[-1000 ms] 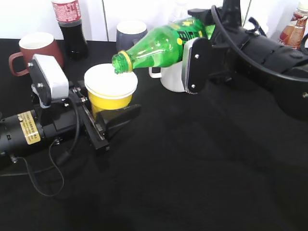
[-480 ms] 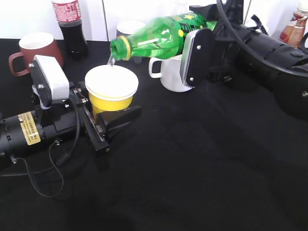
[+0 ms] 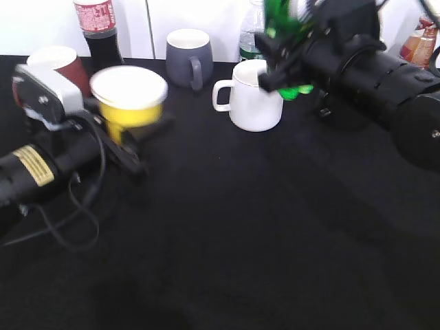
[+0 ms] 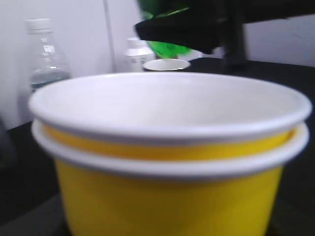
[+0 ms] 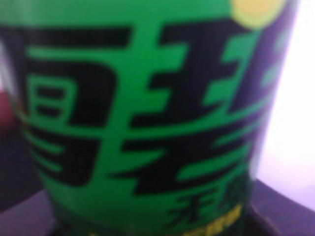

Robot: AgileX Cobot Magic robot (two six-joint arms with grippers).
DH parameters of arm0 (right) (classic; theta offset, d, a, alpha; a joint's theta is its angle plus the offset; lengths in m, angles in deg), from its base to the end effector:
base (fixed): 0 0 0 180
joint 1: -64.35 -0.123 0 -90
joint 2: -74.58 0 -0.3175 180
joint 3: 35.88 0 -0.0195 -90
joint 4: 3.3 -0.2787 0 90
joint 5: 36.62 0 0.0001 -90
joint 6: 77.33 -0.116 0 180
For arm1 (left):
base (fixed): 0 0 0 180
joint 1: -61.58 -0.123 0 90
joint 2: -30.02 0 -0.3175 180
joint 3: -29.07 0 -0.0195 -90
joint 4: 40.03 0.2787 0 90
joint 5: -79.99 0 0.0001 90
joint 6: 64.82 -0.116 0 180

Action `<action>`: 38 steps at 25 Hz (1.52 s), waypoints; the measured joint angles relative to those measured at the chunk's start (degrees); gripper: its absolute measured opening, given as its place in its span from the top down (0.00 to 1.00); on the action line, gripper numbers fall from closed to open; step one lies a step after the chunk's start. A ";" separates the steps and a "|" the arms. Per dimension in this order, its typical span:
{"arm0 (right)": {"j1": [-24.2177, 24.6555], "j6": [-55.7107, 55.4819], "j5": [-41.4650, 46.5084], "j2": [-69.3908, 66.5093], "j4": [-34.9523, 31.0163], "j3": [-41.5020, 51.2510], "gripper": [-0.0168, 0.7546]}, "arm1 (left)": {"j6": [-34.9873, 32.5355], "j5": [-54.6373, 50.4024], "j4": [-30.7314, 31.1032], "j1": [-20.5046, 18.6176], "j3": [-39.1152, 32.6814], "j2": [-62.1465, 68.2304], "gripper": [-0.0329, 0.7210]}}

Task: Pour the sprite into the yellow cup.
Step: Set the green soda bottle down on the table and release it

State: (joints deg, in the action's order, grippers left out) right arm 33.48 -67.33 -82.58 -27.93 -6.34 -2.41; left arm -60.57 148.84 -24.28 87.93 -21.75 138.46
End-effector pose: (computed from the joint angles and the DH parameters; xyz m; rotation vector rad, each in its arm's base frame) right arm 0.3391 0.1975 0.2459 -0.4954 1.4992 0.2847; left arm 0.2823 -0.1726 0.1681 0.5831 1.5078 -0.5389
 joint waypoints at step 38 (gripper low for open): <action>19.45 1.53 -3.95 9.14 -19.27 12.26 0.42 | 4.59 -8.81 2.37 -11.89 41.58 33.91 0.17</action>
State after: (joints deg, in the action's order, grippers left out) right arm 52.93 -65.80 -86.53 -18.79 -25.61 9.86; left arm -55.98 140.03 -21.92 76.04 19.83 172.37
